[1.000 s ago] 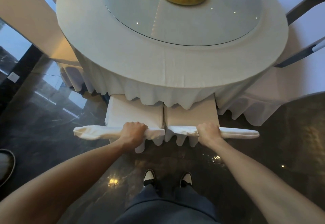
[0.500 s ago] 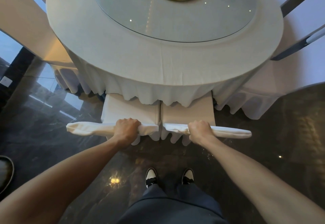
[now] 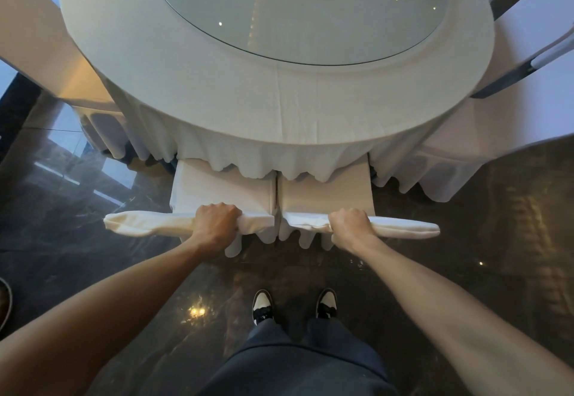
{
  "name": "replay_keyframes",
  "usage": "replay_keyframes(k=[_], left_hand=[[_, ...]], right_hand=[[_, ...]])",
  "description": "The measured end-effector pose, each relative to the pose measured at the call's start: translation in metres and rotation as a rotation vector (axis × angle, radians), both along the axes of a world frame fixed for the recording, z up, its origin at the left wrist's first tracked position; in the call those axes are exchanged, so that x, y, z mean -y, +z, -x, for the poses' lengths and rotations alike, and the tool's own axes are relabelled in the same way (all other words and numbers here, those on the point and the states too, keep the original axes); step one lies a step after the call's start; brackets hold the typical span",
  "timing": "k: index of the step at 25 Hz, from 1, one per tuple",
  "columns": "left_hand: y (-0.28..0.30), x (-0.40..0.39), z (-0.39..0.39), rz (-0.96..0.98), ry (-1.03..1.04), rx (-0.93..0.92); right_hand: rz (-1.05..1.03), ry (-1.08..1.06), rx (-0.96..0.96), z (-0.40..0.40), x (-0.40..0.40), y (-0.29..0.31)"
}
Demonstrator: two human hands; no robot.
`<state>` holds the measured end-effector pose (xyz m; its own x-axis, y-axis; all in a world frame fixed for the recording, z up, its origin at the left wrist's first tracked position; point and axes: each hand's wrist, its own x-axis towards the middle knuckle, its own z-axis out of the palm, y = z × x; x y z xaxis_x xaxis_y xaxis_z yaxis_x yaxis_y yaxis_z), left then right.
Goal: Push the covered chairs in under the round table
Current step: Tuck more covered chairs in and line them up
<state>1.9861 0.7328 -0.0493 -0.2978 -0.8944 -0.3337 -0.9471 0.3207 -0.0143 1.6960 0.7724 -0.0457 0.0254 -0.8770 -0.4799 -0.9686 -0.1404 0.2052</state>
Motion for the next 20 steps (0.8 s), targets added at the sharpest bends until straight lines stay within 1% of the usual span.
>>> replay_keyframes(k=[8, 20], left_hand=[[0.0013, -0.0080, 0.0094, -0.003, 0.027, -0.006], [-0.0018, -0.0036, 0.0105, -0.036, 0.010, -0.001]], right_hand=[[0.000, -0.043, -0.007, -0.0074, -0.0030, 0.0003], [0.017, -0.019, 0.025, -0.0078, -0.0079, 0.0029]])
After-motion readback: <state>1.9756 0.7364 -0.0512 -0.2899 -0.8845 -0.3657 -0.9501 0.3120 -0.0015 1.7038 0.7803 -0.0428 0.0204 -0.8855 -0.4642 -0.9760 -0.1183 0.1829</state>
